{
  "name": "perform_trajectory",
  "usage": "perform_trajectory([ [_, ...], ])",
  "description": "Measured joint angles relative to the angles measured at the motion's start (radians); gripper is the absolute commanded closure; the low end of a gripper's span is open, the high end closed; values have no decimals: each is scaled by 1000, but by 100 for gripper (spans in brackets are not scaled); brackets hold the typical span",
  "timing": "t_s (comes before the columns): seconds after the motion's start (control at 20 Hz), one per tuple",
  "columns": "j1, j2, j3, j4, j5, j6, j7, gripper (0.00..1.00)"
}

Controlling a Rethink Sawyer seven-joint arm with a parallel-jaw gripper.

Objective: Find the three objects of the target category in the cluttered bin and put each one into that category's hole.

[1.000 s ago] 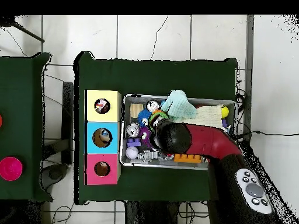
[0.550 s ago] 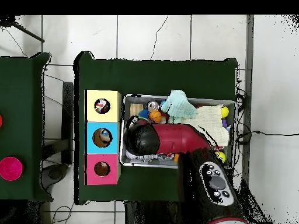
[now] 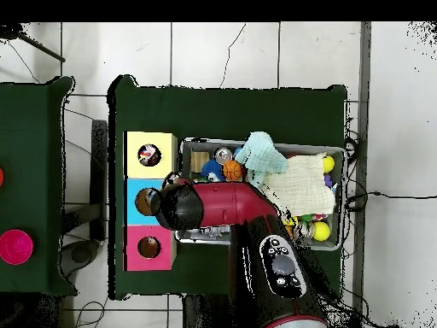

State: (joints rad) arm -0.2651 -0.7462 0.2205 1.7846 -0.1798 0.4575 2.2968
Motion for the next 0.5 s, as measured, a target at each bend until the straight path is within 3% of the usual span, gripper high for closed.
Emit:
perform_trajectory([
  [0.5, 1, 0, -30, 0, 25, -21, 0, 0],
])
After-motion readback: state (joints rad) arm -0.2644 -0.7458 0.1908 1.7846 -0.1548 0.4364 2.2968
